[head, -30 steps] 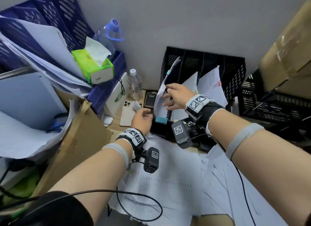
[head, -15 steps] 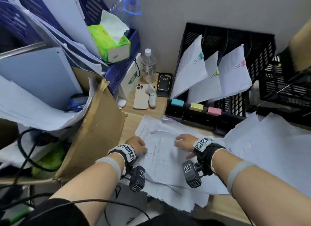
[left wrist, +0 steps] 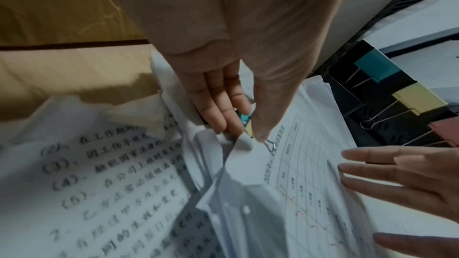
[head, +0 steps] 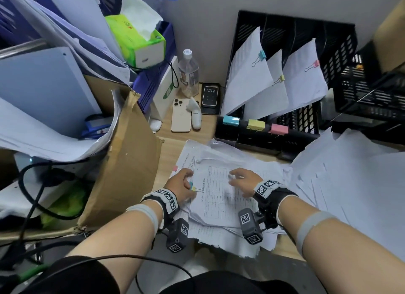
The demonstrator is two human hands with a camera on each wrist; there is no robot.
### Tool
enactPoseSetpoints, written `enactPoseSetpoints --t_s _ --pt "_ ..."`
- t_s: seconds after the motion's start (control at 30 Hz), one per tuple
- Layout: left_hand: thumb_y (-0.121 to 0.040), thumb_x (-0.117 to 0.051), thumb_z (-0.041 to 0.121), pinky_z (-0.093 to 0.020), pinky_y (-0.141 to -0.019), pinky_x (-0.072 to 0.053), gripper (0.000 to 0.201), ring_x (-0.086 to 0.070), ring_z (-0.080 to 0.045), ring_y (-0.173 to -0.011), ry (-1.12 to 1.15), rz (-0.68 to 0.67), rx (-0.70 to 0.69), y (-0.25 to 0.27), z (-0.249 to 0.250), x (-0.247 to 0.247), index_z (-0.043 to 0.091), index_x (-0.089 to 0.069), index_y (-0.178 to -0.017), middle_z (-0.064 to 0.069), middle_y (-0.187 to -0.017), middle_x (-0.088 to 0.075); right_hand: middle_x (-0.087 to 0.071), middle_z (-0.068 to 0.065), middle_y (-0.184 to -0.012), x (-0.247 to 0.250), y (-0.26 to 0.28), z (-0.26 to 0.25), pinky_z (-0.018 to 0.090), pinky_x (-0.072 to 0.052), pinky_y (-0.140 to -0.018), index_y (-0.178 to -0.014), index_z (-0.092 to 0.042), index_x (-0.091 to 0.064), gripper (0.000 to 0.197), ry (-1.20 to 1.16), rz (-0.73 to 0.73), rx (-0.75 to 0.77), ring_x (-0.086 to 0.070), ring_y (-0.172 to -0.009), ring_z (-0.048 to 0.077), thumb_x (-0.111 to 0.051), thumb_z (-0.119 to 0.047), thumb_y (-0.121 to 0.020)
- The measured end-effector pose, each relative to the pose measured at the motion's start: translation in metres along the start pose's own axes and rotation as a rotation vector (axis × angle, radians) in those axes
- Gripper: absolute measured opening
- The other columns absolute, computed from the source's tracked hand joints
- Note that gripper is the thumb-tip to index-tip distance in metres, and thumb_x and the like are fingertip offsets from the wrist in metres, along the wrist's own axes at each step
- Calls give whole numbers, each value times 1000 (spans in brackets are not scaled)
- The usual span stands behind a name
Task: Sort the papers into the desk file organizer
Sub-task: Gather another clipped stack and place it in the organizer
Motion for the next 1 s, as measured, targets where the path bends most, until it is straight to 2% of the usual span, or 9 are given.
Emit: enactPoseSetpoints --t_s 0.07,0.23,0.37,0.6,0.7,0.8,0.87,0.93,1.0 --pt "-71 -83 3 -30 -85 -52 75 -54 -13 -74 49 -13 0 2 0 1 21 -53 -137 4 -81 -55 -43 8 -143 -2 -1 1 46 -56 -89 -139 -21 -45 50 -41 -6 -14 -57 -113 29 -58 -28 -92" --pt "-77 -75 -12 -13 -63 -47 89 -43 -10 -65 217 -67 -54 11 4 -4 24 -40 -151 -1 -88 -44 -41 9 -147 -8 -2 3 46 -55 -91 -139 -23 -46 49 -62 -2 -27 -54 -118 28 -58 -26 -92" --pt "-79 -73 -12 -5 -64 -46 89 -43 -9 -66 253 -26 -101 13 7 -3 28 -40 -150 1 -84 -40 -40 8 -147 -10 -2 5 47 -54 -92 -140 -23 -45 50 -91 -2 -24 -52 -122 28 -59 -25 -91" --pt "-81 -71 -9 -9 -73 -50 42 -57 -9 -77 310 46 -95 10 17 11 17 -64 -113 1 -88 -57 -40 9 -149 -6 -7 4 36 -50 -94 -146 -22 -33 61 12 43 -3 -51 -124 27 -59 -26 -91" --pt "-85 -64 -13 -10 -59 -48 33 -55 -8 -67 313 -7 -97 9 30 13 13 -63 -105 1 -78 -57 -42 12 -145 1 -7 2 30 -46 -87 -146 -21 -28 66 -8 103 3 -53 -120 29 -61 -21 -89" --pt "-87 -55 -15 -14 -48 -40 30 -47 -2 -48 261 -8 -148 7 50 15 13 -60 -97 3 -69 -56 -49 14 -133 20 -2 -5 41 -52 -92 -144 -25 -28 70 20 218 47 -57 -112 30 -61 -16 -83" --pt "-88 -51 -13 -16 -51 -40 29 -48 -6 -53 232 22 -191 4 66 19 15 -58 -95 6 -67 -58 -46 13 -131 39 4 -9 41 -49 -95 -144 -29 -29 75 118 321 83 -54 -115 31 -64 -18 -78" --pt "-89 -50 -11 -24 -70 -48 29 -56 -10 -66 223 32 -235 -1 83 20 16 -59 -96 8 -67 -62 -47 9 -129 56 10 -9 40 -50 -93 -140 -31 -34 72 125 367 86 -54 -113 30 -65 -20 -76" --pt "-91 -55 -5 -32 -88 -52 27 -67 -15 -83 250 30 -256 -6 102 20 19 -62 -100 7 -74 -70 -61 7 -116 69 11 -1 36 -53 -81 -124 -25 -52 46 99 330 72 -61 -97 26 -63 -21 -79"
Point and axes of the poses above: each hand's wrist, its own y-axis away from the middle knuckle, its own x-axis out of the back of the hand, z = x × y, the point moved 4 cm from there along -y, towards the middle knuckle
